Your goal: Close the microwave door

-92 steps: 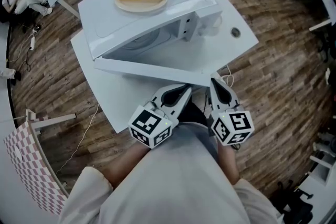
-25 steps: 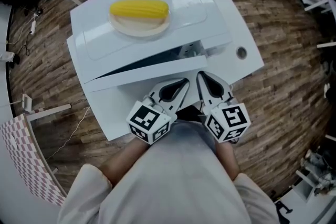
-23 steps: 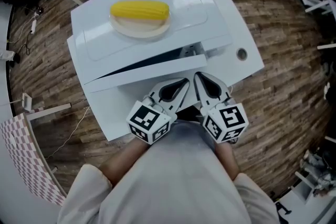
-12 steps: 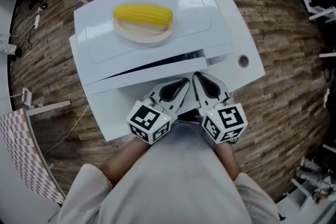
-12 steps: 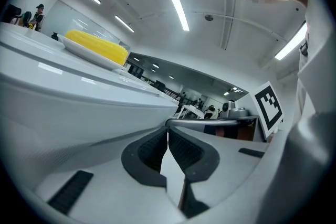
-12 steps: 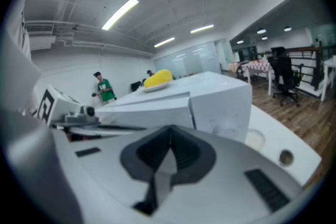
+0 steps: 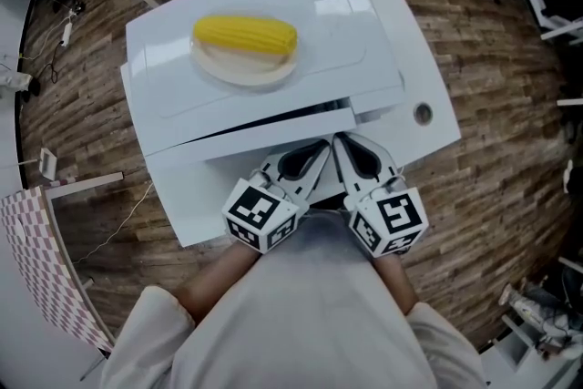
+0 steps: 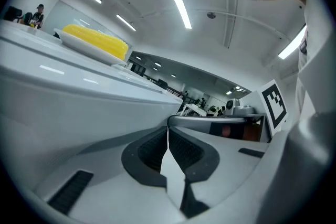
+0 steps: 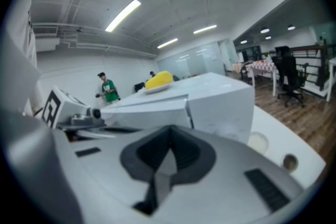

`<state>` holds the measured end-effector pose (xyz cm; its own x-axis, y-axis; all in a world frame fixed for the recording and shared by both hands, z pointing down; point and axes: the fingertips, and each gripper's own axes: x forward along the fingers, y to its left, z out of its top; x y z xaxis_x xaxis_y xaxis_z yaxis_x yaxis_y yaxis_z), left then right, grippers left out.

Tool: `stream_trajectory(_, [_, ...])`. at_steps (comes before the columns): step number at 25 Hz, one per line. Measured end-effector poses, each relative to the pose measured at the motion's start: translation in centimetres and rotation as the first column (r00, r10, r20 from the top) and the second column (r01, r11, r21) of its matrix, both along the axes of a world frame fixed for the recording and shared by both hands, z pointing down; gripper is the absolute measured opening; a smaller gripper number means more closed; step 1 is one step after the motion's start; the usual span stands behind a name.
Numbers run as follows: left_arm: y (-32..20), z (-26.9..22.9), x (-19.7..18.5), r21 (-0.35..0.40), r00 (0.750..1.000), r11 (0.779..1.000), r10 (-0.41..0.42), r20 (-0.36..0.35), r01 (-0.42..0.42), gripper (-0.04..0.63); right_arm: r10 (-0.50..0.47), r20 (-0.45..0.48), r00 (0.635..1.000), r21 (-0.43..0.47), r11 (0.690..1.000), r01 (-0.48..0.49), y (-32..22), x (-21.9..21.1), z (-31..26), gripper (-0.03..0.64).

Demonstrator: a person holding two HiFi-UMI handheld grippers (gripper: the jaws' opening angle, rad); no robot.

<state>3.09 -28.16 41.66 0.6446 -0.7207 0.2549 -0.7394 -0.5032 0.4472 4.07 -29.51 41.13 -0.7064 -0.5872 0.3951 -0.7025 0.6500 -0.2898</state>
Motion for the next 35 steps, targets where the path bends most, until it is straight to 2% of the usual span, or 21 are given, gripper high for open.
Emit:
stream_trajectory(16, [-1.2, 0.0, -0.4, 0.033, 0.996, 0.997, -0.078, 0.037, 0.077, 0.028, -0.026, 0.033, 0.999, 0.002, 1.000, 0.026, -1.0, -0.3, -0.2, 0.023])
stream_trajectory(20, [-1.6, -0.2, -1.1, 0.043, 0.990, 0.991, -0.132, 0.042, 0.130, 0.028, -0.028, 0.043, 0.999, 0.003, 1.000, 0.028, -1.4, -0.4, 0.1, 0.023])
stream_trajectory(24, [-1.6, -0.4, -1.3, 0.048, 0.988, 0.988, -0.151, 0.028, 0.149, 0.025, -0.056, 0.064, 0.996, -0.001, 0.998, 0.057, -1.7, -0.3, 0.1, 0.023])
stream_trajectory(30, [-1.4, -0.5, -2.6, 0.034, 0.985, 0.984, -0.174, -0.004, 0.174, 0.025, -0.073, 0.035, 0.997, -0.005, 0.997, 0.073, -1.8, -0.7, 0.1, 0.023])
stream_trajectory(35, [-0.5, -0.6, -2.7, 0.028, 0.986, 0.986, -0.164, -0.018, 0.165, 0.024, -0.099, 0.039, 0.994, 0.014, 0.995, 0.099, -0.7, -1.3, -0.7, 0.023])
